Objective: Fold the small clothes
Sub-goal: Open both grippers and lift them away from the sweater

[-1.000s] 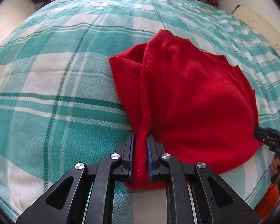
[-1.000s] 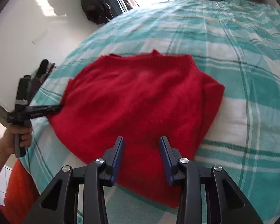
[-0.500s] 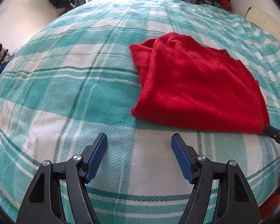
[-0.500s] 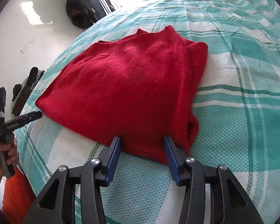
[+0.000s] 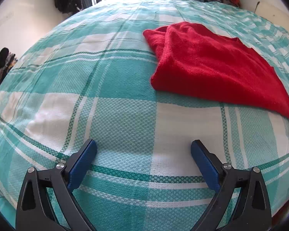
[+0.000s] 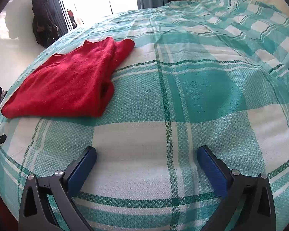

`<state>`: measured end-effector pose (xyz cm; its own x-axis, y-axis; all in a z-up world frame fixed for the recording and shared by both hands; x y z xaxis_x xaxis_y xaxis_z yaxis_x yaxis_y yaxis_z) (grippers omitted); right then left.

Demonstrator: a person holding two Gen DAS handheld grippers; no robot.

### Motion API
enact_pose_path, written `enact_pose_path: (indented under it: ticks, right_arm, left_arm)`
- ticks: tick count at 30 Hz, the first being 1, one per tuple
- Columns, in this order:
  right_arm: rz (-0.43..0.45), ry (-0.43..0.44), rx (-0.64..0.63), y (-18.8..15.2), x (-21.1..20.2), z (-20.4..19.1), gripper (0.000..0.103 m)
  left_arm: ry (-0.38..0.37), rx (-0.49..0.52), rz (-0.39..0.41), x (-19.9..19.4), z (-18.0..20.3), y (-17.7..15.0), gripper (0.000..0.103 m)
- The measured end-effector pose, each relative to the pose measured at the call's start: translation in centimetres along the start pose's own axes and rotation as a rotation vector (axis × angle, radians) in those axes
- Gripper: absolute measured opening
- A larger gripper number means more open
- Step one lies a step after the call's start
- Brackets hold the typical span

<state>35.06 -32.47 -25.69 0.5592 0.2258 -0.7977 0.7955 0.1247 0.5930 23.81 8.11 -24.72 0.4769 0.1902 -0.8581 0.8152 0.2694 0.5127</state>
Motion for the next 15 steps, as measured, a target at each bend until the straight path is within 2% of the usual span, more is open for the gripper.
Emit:
enact_pose_path:
  ticks: [2,9,15]
  right_arm:
    - [0.028,-0.012,-0.004,-0.09,-0.28,-0.01,0.103]
    - [0.036,-0.015,-0.008,0.26,-0.1,0.12,0.103]
    - [0.043,-0.018,-0.012,-0.31,-0.22,-0.24,0.103]
  left_arm:
    - [-0.006,-0.002,-0.008,0.17,-0.04,-0.07,0.099]
    - [0.002,0.0,-0.007,0.51,0.08,-0.37,0.101]
    - [-0.044,0.006,-0.011,0.17,0.0,-0.35,0.101]
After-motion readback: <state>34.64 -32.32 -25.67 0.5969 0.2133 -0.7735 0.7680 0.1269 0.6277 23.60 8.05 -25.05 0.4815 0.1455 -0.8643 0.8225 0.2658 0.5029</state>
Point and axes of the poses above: each gripper's, at about its wrist camera, not at the fingertips, and x roughly the way its jaws point, z to its right, y to its top, the point moved 6 cm from there along x, roughly the way its jaws point, and after that the axes turned 1 degree about x, right-handed, at the moved point
